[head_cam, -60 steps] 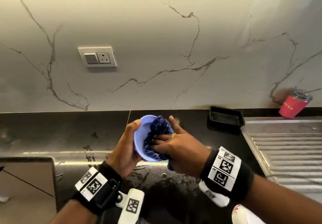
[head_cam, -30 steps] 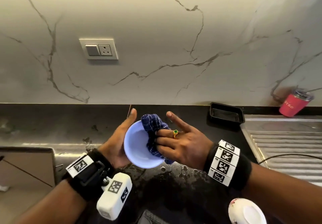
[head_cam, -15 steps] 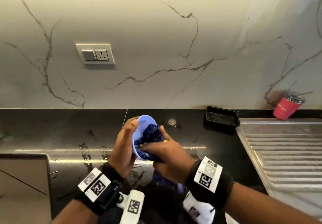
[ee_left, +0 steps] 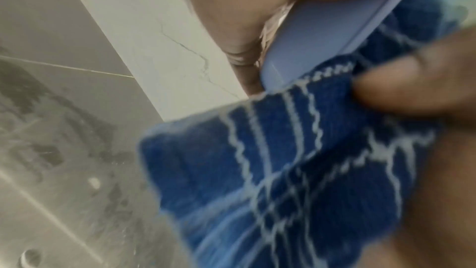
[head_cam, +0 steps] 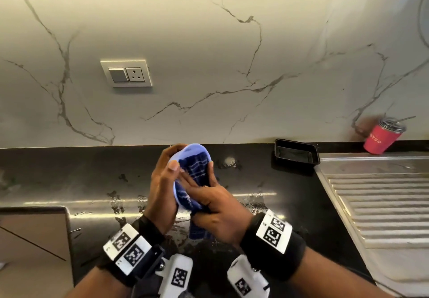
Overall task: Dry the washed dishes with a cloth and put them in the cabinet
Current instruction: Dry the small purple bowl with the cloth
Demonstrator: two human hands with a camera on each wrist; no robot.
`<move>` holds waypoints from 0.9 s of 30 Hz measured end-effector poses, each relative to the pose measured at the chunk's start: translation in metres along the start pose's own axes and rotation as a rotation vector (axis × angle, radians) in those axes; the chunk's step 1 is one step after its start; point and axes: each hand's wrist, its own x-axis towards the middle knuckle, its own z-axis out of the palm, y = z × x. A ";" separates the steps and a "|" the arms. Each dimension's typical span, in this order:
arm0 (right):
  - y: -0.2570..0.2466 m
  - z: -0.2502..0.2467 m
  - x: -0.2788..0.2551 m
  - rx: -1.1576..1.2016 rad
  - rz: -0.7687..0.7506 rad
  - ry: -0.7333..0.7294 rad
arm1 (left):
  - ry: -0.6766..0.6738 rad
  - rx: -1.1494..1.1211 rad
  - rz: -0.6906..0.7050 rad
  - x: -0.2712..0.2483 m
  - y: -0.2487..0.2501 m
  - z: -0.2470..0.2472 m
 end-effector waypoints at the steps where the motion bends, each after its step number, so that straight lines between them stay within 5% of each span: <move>1: 0.005 -0.005 -0.003 -0.105 -0.058 -0.054 | 0.006 0.017 -0.004 0.001 0.003 -0.003; 6: 0.018 -0.050 -0.002 -0.915 -0.278 -0.242 | -0.059 0.059 -0.163 -0.003 -0.001 -0.007; 11: 0.016 -0.046 0.006 -0.959 -0.211 -0.172 | -0.023 0.028 -0.116 0.008 0.000 -0.007; 14: 0.017 -0.029 0.002 -0.540 -0.149 -0.073 | 0.080 0.046 -0.040 0.011 -0.001 -0.006; 19: -0.006 -0.015 -0.007 0.805 0.280 0.004 | 0.035 0.186 0.155 0.004 -0.001 0.002; 24: -0.013 -0.017 -0.010 1.359 0.438 0.224 | -0.129 0.332 0.181 -0.005 -0.014 -0.013; 27: -0.014 -0.023 -0.013 1.577 0.523 0.214 | -0.145 0.386 0.179 -0.011 -0.020 -0.016</move>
